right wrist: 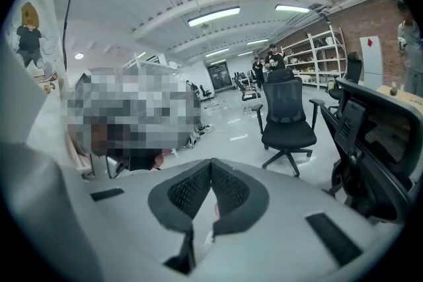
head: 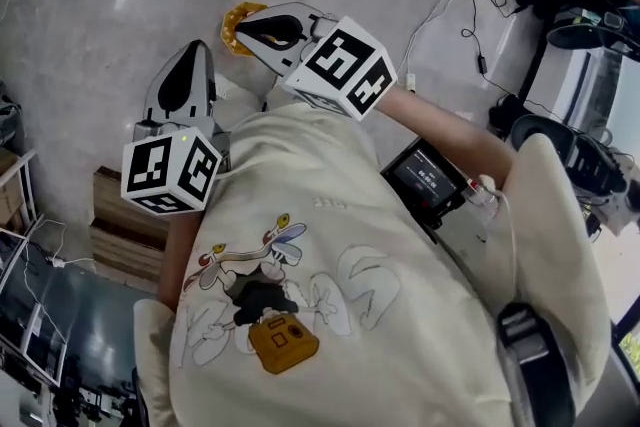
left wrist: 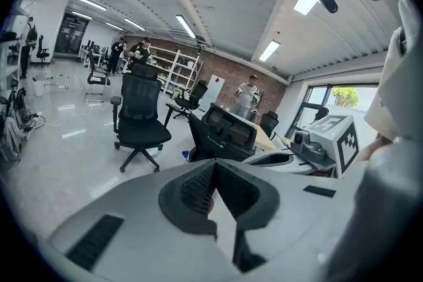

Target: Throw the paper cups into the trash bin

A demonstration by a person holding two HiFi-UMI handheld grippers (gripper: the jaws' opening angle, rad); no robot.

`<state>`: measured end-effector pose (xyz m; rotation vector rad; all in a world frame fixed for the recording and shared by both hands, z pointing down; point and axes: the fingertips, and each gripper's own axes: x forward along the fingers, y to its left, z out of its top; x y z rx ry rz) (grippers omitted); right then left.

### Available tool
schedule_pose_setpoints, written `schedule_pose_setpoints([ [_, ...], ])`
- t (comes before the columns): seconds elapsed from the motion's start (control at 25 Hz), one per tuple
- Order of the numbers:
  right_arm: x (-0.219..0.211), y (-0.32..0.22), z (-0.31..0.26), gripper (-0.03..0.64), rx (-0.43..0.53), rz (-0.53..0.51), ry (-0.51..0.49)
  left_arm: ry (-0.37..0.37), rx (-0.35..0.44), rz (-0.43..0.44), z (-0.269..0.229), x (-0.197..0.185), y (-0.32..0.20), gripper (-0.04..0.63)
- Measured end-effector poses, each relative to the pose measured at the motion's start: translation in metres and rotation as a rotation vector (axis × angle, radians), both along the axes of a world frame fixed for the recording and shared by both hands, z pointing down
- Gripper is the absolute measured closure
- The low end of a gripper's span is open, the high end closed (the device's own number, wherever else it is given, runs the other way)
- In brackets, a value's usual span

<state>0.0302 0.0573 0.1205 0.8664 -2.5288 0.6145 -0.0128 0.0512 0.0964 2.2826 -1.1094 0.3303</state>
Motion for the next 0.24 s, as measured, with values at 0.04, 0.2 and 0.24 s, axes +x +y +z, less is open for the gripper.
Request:
schedule_pose_setpoints([
  [0.04,0.004,0.0,0.001,0.611,0.002,0.005,0.001,-0.003,0.004,0.008,0.0,0.003,-0.002,0.589],
  [0.2,0.023,0.003,0.009,0.611,-0.006,0.024,0.008,-0.007,0.002,0.021,0.006,0.016,-0.001,0.589],
  [0.24,0.028,0.004,0.012,0.611,-0.009,0.029,0.01,-0.006,0.0,0.021,0.008,0.019,-0.001,0.589],
])
